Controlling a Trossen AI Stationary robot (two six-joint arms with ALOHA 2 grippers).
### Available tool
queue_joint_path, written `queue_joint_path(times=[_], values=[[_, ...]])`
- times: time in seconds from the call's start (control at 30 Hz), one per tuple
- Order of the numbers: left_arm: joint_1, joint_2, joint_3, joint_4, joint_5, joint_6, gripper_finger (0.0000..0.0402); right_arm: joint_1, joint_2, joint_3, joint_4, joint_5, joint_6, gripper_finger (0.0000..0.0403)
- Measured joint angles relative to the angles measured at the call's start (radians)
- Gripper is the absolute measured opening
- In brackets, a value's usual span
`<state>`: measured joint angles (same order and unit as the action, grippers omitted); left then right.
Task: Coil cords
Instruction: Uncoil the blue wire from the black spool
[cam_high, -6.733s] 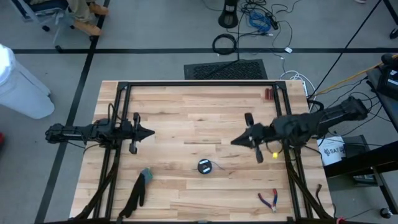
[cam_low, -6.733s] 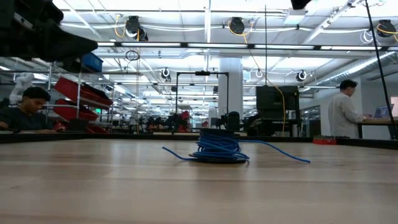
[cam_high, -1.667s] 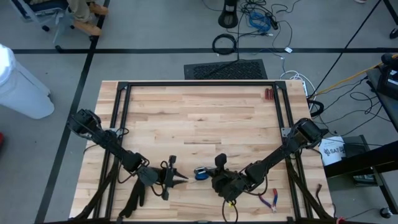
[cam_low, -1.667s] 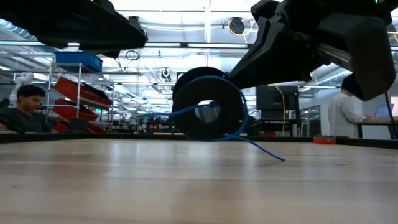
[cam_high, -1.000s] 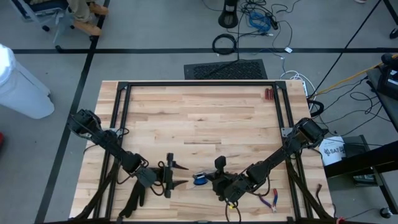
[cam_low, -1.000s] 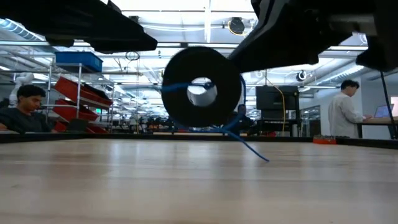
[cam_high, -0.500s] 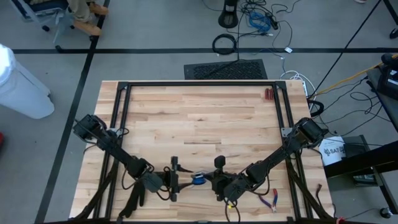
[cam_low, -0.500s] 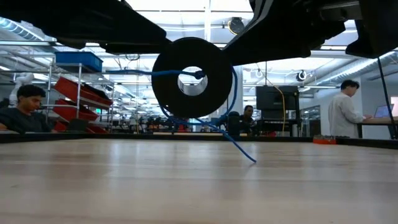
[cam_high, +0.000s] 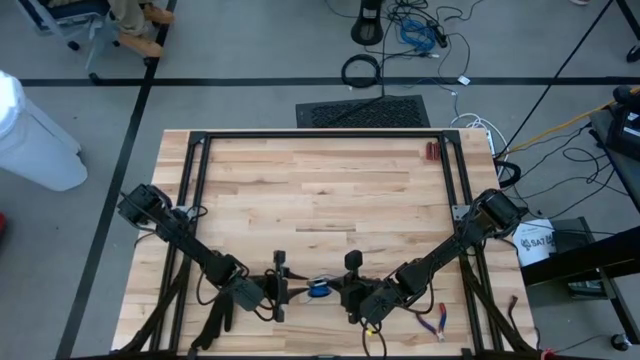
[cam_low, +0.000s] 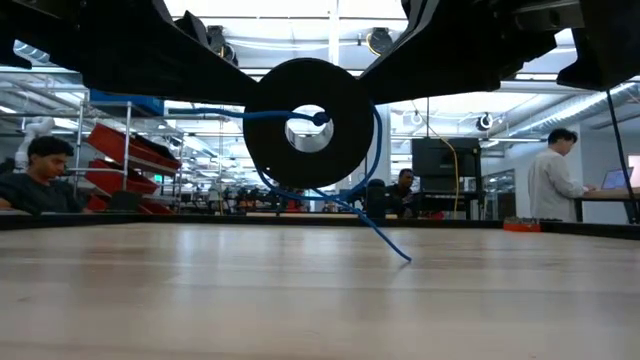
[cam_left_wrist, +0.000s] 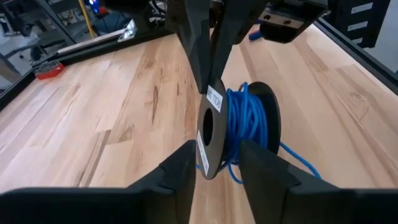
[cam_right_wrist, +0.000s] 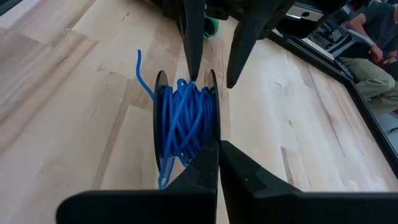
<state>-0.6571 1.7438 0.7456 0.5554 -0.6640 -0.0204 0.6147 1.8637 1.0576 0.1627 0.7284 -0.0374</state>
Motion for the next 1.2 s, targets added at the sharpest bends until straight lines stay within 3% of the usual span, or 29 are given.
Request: queue_joint_path(times=[0.23,0.67,0.9,1.2], values=[[0.000,0.000,0.000,0.002,0.000,-0.001,0.0089,0.000,0.000,0.000,0.029,0.000,0.000,0.0000],[0.000,0.000,0.000,0.005,-0.022,-0.002,0.0084,0.000,0.000,0.000,0.048,-0.002,0.014,0.0000],[-0.001,0.000,0.000,0.004,-0.021,-0.002,0.0011,0.000,0.000,0.000,0.047,-0.020,0.027,0.0000],[-0.003,0.000,0.000,0.006,-0.019,-0.002,0.0004,0.008,-0.002,0.000,0.040,-0.020,0.026,0.0002]])
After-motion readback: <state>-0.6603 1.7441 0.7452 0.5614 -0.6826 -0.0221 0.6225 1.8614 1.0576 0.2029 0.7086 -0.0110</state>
